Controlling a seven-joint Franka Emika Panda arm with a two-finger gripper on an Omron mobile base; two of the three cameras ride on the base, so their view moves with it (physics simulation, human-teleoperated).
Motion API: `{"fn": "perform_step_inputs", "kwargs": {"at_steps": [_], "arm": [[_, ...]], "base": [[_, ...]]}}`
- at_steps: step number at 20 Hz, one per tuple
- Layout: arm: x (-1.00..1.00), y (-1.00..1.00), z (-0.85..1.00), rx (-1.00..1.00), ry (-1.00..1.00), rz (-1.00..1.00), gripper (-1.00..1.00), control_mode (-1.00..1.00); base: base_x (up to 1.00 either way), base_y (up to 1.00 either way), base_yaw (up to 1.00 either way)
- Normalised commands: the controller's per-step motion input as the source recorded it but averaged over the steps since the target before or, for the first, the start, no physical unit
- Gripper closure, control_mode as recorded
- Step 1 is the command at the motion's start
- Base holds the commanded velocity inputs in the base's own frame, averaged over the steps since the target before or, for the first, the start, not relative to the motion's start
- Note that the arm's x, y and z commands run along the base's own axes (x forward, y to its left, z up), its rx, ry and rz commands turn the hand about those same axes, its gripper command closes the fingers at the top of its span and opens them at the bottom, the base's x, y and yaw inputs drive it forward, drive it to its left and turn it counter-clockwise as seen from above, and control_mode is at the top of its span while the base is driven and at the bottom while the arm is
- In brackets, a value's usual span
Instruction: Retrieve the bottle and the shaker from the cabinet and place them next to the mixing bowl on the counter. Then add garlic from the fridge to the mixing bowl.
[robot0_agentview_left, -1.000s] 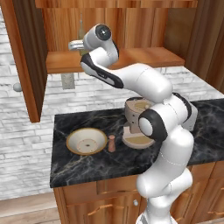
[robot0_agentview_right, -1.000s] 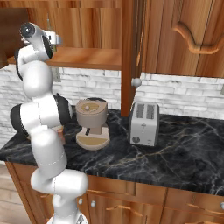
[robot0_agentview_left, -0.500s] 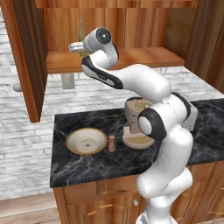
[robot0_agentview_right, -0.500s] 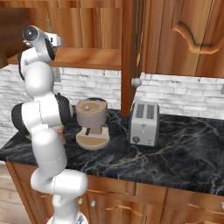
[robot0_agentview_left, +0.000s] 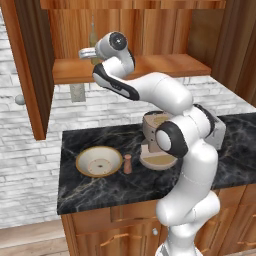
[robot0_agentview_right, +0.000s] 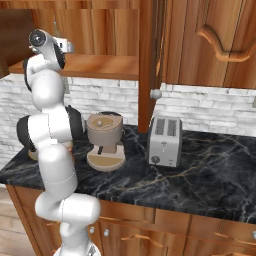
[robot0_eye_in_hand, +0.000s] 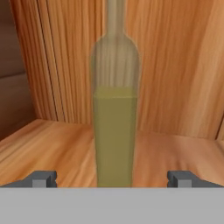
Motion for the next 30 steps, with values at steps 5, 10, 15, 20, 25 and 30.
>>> {"fn": "perform_step_inputs", "kwargs": {"at_steps": [5, 10, 15, 20, 25, 30], "arm": [[0.17, 0.00, 0.00, 0.00, 0.00, 0.00, -1.00, -1.00], [0.14, 0.01, 0.00, 0.00, 0.00, 0.00, -1.00, -1.00], [0.16, 0.04, 0.00, 0.00, 0.00, -0.01, -1.00, -1.00], [0.15, 0.07, 0.00, 0.00, 0.00, -0.01, -1.00, -1.00], [0.13, 0.13, 0.00, 0.00, 0.00, 0.00, -1.00, -1.00], [0.15, 0.07, -0.01, 0.00, 0.00, -0.01, -1.00, -1.00]], "base": [[0.00, 0.00, 0.00], [0.00, 0.00, 0.00], [0.00, 0.00, 0.00], [0.00, 0.00, 0.00], [0.00, 0.00, 0.00], [0.00, 0.00, 0.00]]}}
